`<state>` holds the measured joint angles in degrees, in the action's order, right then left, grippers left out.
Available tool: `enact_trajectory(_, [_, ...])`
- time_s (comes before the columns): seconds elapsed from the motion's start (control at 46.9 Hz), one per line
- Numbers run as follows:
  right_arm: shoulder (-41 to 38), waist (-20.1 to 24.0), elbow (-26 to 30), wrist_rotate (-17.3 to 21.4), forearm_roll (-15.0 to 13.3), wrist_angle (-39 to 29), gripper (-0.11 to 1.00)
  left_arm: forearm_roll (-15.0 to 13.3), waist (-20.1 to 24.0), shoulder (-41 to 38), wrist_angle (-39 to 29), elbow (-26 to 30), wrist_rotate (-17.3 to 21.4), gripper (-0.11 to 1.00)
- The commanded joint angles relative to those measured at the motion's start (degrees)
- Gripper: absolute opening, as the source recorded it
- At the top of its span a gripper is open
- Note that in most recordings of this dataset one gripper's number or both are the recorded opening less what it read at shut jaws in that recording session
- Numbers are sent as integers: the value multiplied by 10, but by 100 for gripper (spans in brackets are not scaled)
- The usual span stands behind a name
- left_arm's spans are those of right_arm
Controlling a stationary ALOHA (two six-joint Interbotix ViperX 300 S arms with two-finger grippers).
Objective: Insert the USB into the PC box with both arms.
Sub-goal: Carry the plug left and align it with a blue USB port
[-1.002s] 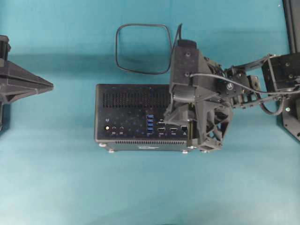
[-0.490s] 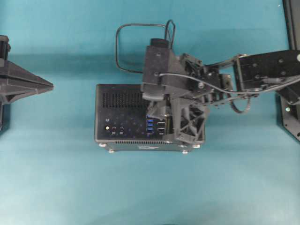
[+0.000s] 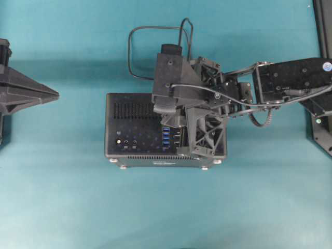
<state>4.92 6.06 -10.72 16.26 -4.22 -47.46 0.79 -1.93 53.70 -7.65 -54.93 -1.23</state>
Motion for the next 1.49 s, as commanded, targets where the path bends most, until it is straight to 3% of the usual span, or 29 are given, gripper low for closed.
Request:
enact_trajectory(0.0, [2,0,9,-2,-2,-1,11,2,1,-1,6,11,0,0])
enact_trajectory(1.471, [0,29,-11,-2,12,-6,11,2,1,9,6,10,0,0])
